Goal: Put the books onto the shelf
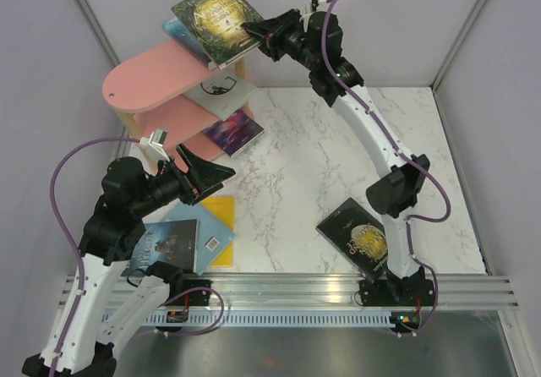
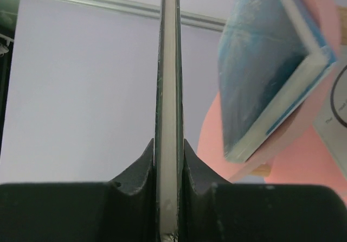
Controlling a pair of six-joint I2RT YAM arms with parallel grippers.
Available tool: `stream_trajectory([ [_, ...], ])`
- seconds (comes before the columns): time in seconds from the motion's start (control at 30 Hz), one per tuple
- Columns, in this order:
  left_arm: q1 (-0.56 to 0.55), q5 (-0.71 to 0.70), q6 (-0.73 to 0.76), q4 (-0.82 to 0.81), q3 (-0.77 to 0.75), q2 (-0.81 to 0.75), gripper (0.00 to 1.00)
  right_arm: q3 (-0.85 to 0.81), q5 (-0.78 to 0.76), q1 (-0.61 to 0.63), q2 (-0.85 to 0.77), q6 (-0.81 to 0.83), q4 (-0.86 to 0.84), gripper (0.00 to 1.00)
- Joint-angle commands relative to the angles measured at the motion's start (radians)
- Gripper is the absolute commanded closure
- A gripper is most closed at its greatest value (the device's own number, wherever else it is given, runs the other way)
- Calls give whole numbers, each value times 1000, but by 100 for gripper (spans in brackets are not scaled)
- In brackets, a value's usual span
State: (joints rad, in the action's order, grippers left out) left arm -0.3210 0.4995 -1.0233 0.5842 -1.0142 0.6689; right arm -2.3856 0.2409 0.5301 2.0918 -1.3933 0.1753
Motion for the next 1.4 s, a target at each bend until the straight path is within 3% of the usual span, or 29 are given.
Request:
stream_trajectory([
  [0.0, 3, -7, 68, 37, -17, -25, 7, -144, 0, -10, 88, -85, -101, 100],
  [0.17, 3, -7, 68, 51, -52, -40, 7, -130, -15, -19, 140, -124, -158, 100],
  [0.2, 5, -45, 133, 134, -63, -42, 7, -127, -15, -19, 145, -128, -168, 99],
  [0.27, 5, -50, 143, 147, -70, -38, 7, -113, -12, -21, 146, -131, -168, 93],
  [0.3, 5, -52, 147, 151, -73, -35, 7, -106, -14, -19, 145, -133, -192, 79],
  [0.37, 5, -50, 149, 154, -73, -31, 7, -77, -8, -21, 137, -131, -203, 61],
  [0.4, 5, -47, 150, 152, -70, -28, 7, -63, -6, -21, 129, -131, -212, 45],
  [0.47, 5, -44, 150, 152, -70, -19, 8, -11, 4, -21, 106, -127, -238, 33],
  [0.5, 5, -42, 150, 152, -67, -17, 8, 9, 9, -21, 99, -127, -247, 16],
  [0.63, 5, -42, 150, 151, -61, -2, 8, 78, 32, -24, 59, -119, -263, 5],
  [0.97, 5, -42, 140, 151, -24, 9, 9, 267, 69, -36, -58, -95, -264, 9],
  [1.07, 5, -42, 135, 151, -18, 15, 9, 293, 75, -41, -73, -85, -264, 25],
  [1.1, 3, -42, 132, 151, -18, 17, 10, 295, 80, -44, -78, -87, -264, 35],
  [1.37, 5, -36, 126, 144, 3, 17, 11, 295, 80, -45, -75, -96, -264, 87],
])
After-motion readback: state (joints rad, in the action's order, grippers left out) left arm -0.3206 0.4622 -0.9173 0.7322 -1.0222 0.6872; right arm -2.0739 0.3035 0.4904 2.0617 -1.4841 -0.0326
